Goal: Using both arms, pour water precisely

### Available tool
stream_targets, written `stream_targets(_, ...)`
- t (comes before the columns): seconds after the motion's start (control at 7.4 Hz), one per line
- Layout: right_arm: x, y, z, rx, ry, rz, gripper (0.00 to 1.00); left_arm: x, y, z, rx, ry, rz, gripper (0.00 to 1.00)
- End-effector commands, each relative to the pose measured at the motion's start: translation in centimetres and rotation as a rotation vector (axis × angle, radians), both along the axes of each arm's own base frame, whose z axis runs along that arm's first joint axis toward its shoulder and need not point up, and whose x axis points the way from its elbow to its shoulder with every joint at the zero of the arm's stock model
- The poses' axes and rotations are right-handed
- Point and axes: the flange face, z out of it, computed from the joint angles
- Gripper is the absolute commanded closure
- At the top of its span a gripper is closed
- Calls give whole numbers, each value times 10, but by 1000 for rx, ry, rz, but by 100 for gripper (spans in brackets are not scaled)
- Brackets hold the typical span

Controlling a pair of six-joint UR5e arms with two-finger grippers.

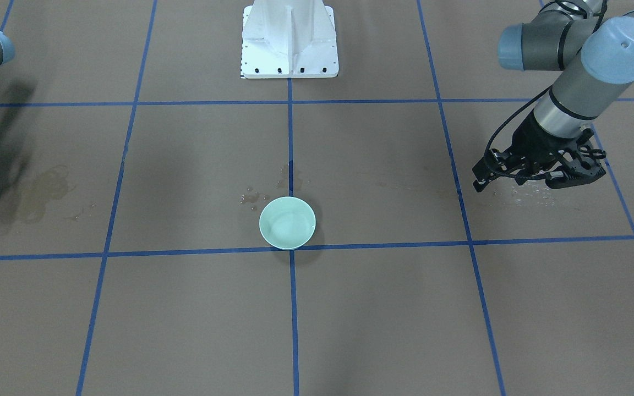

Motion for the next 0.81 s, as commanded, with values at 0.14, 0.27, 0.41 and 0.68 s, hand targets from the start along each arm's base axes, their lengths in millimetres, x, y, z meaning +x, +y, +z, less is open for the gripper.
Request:
stream_targets(0.14,5,2,3,3,-2,2,65,0,0,1,-2,-1,0,0)
stream_targets(0.27,6,2,6,0,2,3,54,0,0,1,-2,-1,0,0)
stream_targets(0.41,6,2,8,-3,6,3,48,0,0,1,-2,-1,0,0)
stream_targets(0.68,5,1,7,0,6,6,32,0,0,1,-2,-1,0,0)
